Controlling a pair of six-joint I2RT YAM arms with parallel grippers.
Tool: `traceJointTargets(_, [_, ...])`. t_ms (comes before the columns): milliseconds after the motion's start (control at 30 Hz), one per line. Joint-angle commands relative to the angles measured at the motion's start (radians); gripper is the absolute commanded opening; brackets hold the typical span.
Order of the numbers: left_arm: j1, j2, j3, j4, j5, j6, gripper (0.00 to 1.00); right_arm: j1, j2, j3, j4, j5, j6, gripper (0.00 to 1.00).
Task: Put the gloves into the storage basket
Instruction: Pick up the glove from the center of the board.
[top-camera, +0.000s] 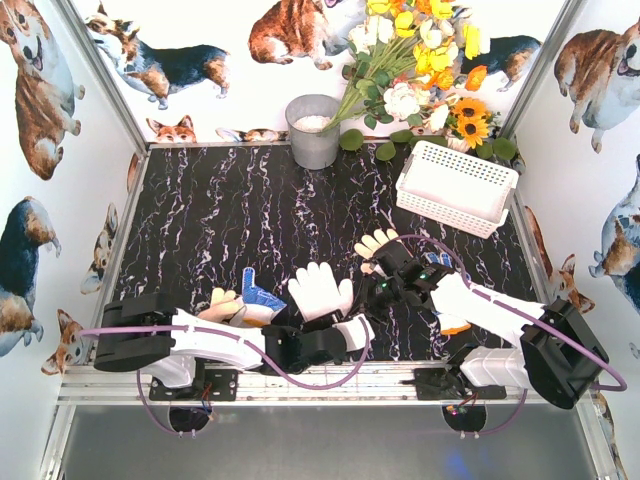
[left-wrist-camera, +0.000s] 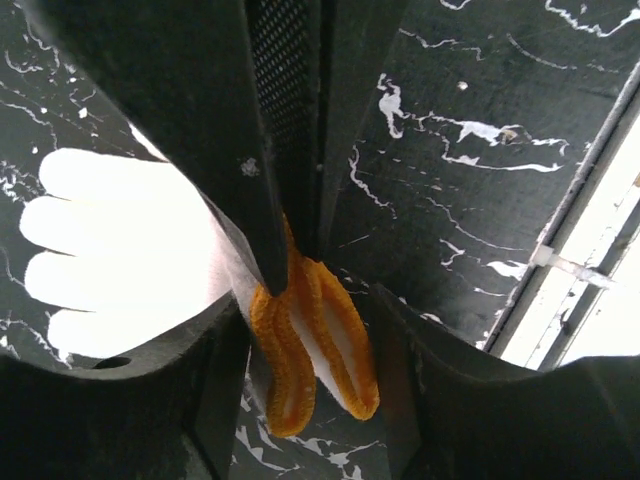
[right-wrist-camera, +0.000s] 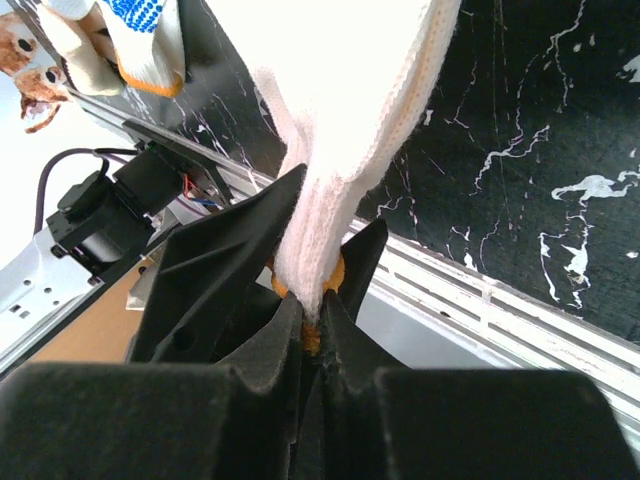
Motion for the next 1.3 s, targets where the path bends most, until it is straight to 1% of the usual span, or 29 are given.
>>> traceJointTargets(0, [-0.008,0.007,0.030,0.000,-0.071,0.015,0.37,-0.008,-0.022,0.016,0.070,-0.025,0.023,0.00])
traceJointTargets(167, [-0.008,-0.008,0.017,-0.005,-0.090,-0.006,0.14,-0.016,-0.036,0.005,0.083,-0.014,0.037,0.00])
traceJointTargets(200, [-0.008,-0.013,0.011,-0.005,-0.098,-0.016,0.07,-0.020,-0.044,0.003,0.082,-0.010,0.039,0.02])
traceJointTargets(233, [-0.009,-0.021,0.008,-0.006,-0.103,-0.026,0.03,-0.024,-0.053,0.002,0.081,-0.004,0.040,0.05])
traceJointTargets(267, [-0.008,-0.031,0.003,-0.008,-0.106,-0.038,0.00,-0.029,-0.063,0.000,0.076,0.004,0.041,0.10])
traceJointTargets(367, [-0.009,-0.059,-0.012,-0.008,-0.115,-0.080,0.00,-0.047,-0.099,0.003,0.043,0.040,0.027,0.23])
traceJointTargets(467, [-0.005,-0.087,-0.021,-0.021,-0.125,-0.124,0.00,-0.077,-0.158,0.027,-0.024,0.087,-0.016,0.35])
traceJointTargets(567, [0.003,-0.107,-0.026,-0.036,-0.136,-0.170,0.00,-0.111,-0.212,0.048,-0.066,0.167,-0.082,0.44])
traceJointTargets(667, [0.018,-0.132,-0.038,-0.036,-0.140,-0.206,0.00,-0.189,-0.237,0.095,-0.136,0.236,-0.183,0.51])
traceJointTargets(767, [0.036,-0.154,-0.051,-0.033,-0.132,-0.239,0.00,-0.296,-0.230,0.147,-0.178,0.276,-0.287,0.57])
traceJointTargets(867, [0.046,-0.170,-0.061,-0.036,-0.128,-0.264,0.00,-0.361,-0.200,0.211,-0.191,0.330,-0.392,0.63])
traceJointTargets(933, [0.049,-0.175,-0.062,-0.036,-0.133,-0.275,0.00,-0.411,-0.164,0.272,-0.202,0.386,-0.468,0.63])
traceJointTargets(967, [0.050,-0.176,-0.062,-0.038,-0.136,-0.280,0.00,-0.430,-0.137,0.300,-0.205,0.412,-0.495,0.67])
traceJointTargets(1000, [0.052,-0.177,-0.060,-0.039,-0.138,-0.284,0.00,-0.452,-0.118,0.323,-0.203,0.440,-0.522,0.69])
traceJointTargets(1133, [0.056,-0.179,-0.048,-0.038,-0.145,-0.293,0.00,-0.539,-0.001,0.410,-0.171,0.547,-0.608,0.72])
traceJointTargets(1267, [0.056,-0.181,-0.045,-0.036,-0.152,-0.323,0.00,-0.629,0.097,0.448,-0.070,0.565,-0.640,0.73])
